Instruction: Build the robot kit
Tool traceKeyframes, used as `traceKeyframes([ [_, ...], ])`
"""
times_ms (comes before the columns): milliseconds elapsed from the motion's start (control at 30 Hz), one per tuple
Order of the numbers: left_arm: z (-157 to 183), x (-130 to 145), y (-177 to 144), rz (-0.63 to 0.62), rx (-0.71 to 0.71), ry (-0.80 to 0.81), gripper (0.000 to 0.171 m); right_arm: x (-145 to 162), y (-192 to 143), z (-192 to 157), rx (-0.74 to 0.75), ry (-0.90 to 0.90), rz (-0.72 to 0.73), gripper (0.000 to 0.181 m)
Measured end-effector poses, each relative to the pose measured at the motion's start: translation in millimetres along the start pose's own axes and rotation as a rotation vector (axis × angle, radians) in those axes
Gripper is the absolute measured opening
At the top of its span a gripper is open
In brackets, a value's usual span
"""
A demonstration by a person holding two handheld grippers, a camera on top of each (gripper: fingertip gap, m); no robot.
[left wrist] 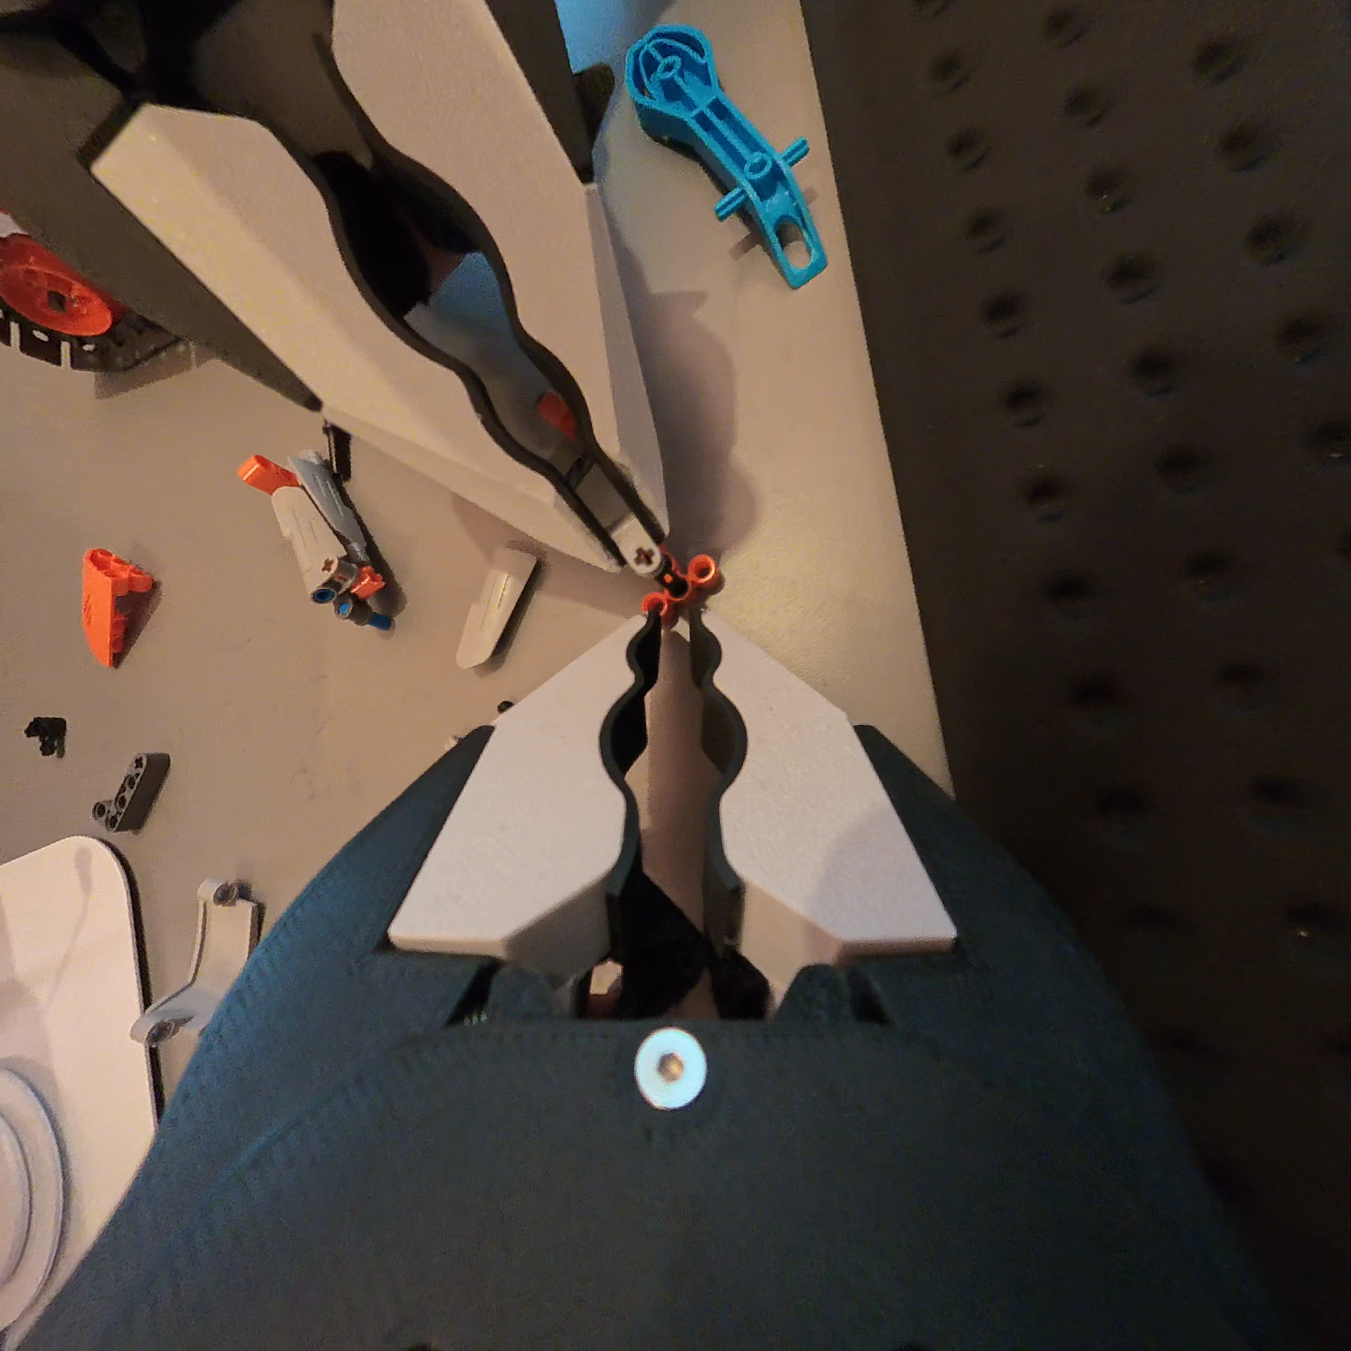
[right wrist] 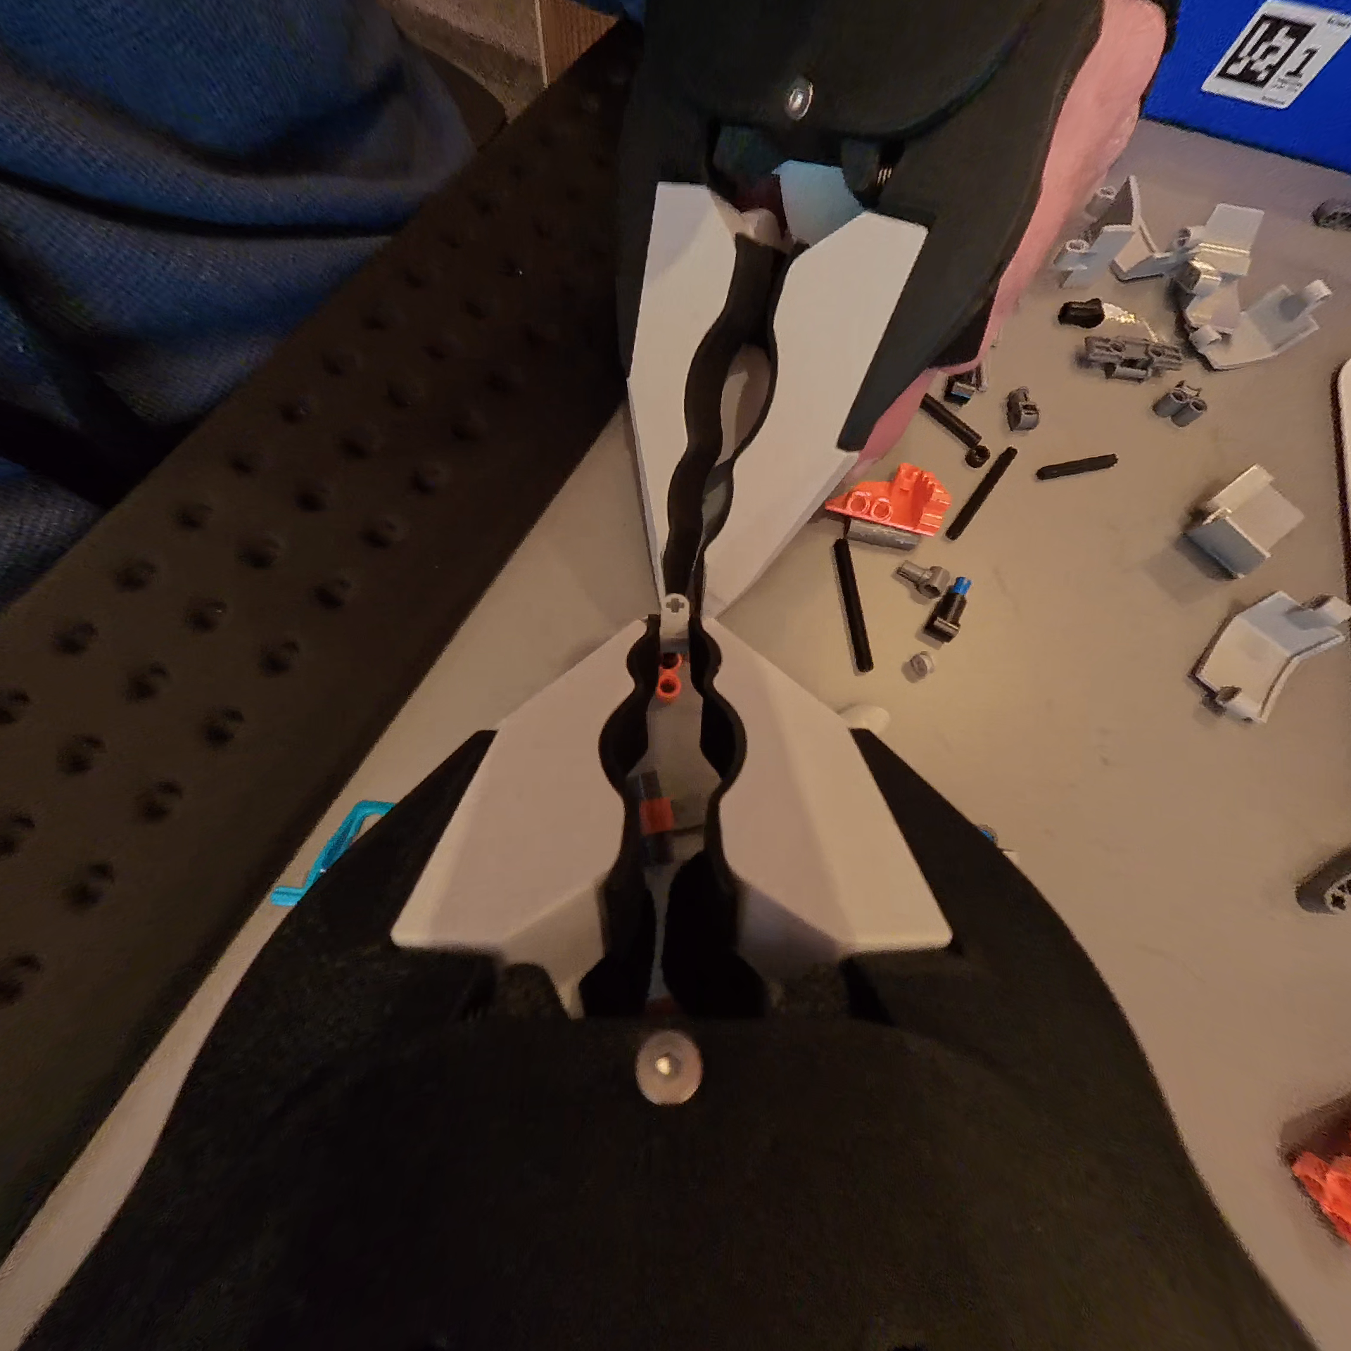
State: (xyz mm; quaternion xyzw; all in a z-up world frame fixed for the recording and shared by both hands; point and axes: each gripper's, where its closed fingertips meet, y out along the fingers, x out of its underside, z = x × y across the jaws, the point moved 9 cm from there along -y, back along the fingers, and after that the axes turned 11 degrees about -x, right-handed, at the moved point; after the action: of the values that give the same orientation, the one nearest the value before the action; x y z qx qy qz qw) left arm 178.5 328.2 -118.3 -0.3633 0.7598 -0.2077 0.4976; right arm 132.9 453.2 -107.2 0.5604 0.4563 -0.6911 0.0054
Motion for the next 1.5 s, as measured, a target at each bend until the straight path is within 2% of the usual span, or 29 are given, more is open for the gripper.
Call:
traceKeyframes([
  [133,-1.1,1.0,2.1,0.003,0.003,0.001,0.007,-0.9,-0.9,1.5,-0.021,-0.001,0.038,0.006],
  [767,-1.0,-0.6,8.0,0.01,0.018,0.025,0.0,3.4,0.5,-0.1,-0.07,0.011,0.036,0.006],
  [1167,-0.3,-1.3,7.3,0.013,0.017,0.022,0.003,4.5,2.2,-0.7,-0.07,0.008,0.028,0.006],
  [1500,3.4,-5.8,5.3,0.036,0.023,-0.018,0.014,4.2,3.8,-4.0,-0.038,0.013,0.004,0.006],
])
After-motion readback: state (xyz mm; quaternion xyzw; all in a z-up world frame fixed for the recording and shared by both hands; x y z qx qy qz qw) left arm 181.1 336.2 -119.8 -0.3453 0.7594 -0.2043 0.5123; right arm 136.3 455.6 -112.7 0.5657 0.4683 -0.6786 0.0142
